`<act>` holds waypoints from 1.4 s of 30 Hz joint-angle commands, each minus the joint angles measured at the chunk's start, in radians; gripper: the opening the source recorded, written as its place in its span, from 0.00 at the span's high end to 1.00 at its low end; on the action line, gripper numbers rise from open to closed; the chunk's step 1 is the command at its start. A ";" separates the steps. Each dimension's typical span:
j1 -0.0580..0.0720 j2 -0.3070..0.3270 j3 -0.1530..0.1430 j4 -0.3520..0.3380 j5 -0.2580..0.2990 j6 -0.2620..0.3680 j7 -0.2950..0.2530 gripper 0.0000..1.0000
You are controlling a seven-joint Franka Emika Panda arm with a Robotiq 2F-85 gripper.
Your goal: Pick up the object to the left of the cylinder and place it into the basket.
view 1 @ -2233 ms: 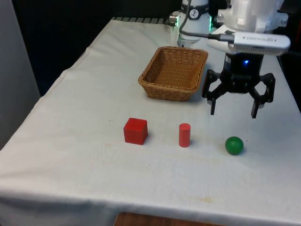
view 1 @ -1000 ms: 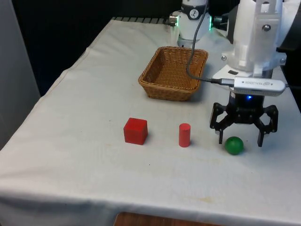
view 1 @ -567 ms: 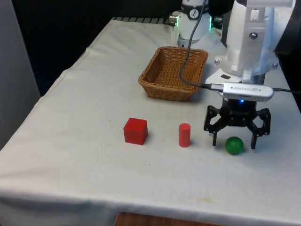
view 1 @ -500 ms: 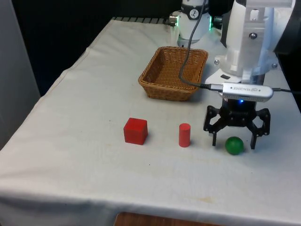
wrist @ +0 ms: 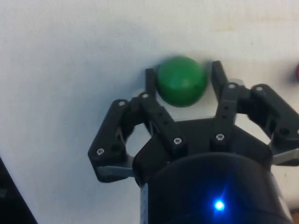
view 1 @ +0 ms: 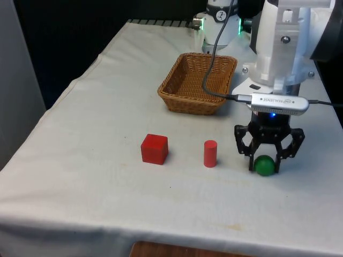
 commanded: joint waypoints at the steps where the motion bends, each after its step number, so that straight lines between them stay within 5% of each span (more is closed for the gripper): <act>1: -0.004 0.004 0.003 0.008 0.002 -0.003 -0.003 0.87; 2: -0.004 0.004 0.002 0.008 0.002 -0.003 -0.003 1.00; 24: 0.000 0.001 -0.002 0.002 0.000 -0.002 0.000 1.00; 42: 0.021 -0.084 -0.024 -0.062 -0.012 -0.027 -0.003 1.00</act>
